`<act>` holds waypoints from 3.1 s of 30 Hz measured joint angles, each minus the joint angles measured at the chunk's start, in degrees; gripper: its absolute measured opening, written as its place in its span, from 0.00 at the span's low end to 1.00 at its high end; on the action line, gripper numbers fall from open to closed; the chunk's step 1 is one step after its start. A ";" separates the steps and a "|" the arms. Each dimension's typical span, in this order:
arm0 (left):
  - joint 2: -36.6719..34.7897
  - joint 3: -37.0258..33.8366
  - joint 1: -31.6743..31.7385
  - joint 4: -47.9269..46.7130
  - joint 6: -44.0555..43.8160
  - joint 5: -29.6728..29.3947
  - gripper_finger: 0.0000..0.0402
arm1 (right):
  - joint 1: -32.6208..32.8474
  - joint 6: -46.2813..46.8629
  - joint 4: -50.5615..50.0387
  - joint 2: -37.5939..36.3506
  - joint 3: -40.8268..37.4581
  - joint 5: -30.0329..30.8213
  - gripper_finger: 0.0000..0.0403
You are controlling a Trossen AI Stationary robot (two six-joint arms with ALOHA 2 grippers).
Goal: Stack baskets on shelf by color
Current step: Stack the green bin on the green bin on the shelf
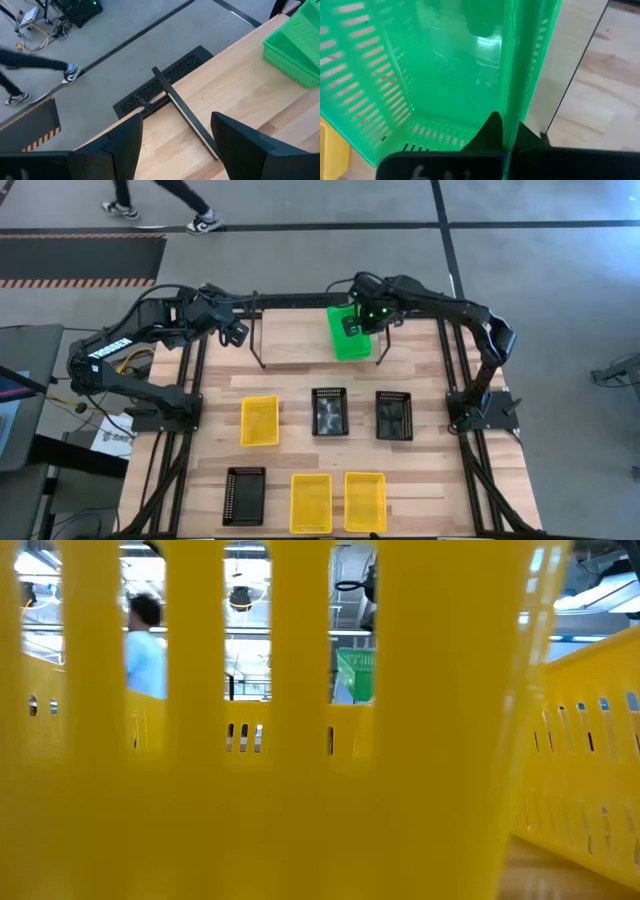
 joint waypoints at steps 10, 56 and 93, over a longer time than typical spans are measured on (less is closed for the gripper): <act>0.00 0.00 0.00 0.00 2.10 0.00 0.56 | 0.39 0.71 -1.75 0.00 0.00 1.20 0.01; 0.02 -0.02 0.01 0.00 -0.10 0.07 0.56 | -2.10 -6.61 5.53 0.09 -6.08 -1.84 0.18; 0.02 -0.02 0.02 0.02 -1.35 0.17 0.56 | 12.20 -16.74 13.03 9.59 8.01 -1.92 0.01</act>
